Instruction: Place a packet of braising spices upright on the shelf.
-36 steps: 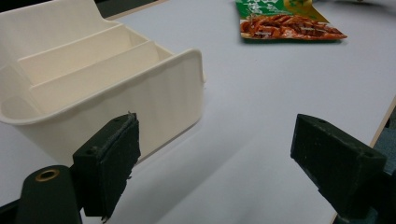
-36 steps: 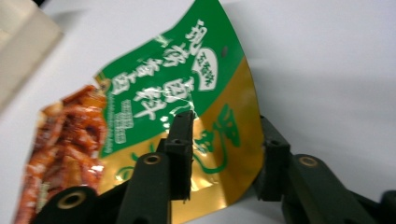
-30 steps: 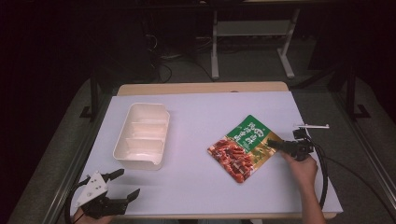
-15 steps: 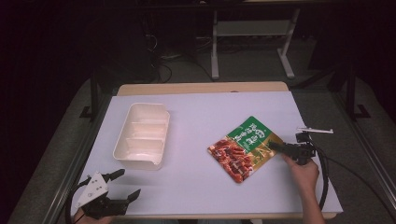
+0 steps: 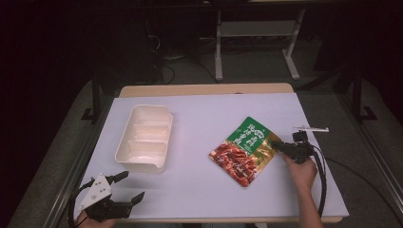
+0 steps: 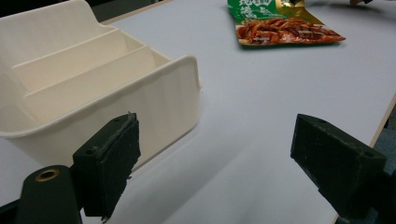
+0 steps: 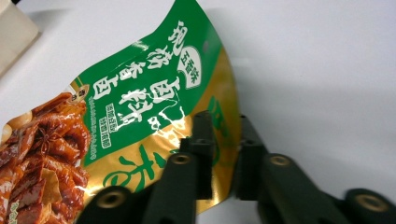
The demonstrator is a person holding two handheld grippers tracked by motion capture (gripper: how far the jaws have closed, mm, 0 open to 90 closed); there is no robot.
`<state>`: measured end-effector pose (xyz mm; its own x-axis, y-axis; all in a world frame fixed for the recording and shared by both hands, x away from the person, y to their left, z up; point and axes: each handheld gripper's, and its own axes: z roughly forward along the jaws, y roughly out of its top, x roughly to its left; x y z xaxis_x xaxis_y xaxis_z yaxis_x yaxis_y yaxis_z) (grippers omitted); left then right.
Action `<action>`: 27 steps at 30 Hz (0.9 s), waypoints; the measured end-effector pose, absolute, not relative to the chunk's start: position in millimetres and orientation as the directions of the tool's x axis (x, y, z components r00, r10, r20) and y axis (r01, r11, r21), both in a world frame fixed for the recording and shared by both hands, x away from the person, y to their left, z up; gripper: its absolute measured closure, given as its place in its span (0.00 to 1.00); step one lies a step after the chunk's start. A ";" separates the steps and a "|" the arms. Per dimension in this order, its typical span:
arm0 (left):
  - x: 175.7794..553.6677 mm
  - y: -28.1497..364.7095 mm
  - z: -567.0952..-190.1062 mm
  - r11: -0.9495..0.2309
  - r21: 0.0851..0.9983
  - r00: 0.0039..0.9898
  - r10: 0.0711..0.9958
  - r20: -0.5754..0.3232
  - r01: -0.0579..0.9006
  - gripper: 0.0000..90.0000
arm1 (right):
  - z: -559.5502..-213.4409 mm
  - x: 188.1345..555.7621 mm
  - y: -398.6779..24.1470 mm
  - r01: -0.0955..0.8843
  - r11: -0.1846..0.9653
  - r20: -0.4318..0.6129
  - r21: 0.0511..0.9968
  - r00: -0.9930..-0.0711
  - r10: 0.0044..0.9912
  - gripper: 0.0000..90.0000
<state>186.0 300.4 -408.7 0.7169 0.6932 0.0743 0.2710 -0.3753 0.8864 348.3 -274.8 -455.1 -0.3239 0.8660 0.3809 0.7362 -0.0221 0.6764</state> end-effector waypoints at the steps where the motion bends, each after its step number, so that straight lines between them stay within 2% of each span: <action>1: 186.0 300.4 -408.7 -0.375 0.886 0.717 0.693 0.073 0.272 0.17 | -453.7 348.9 -274.3 0.733 -0.011 0.378 0.681 -0.339 0.862 0.96; 3: 186.3 300.4 -408.7 -0.375 0.886 0.717 0.693 0.073 0.272 0.17 | -448.8 349.4 -272.6 0.726 0.003 0.377 0.687 -0.360 0.853 0.99; 27: 184.5 301.7 -407.3 -0.369 0.891 0.711 0.699 0.077 0.266 0.17 | -382.7 346.3 -251.5 0.622 0.129 0.299 0.772 -0.534 0.791 1.00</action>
<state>184.5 301.7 -407.3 0.7107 0.6992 0.0773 0.2659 -0.3688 0.8907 346.3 -251.5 -382.7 -0.5343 0.7908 0.2986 0.6220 0.1286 0.7724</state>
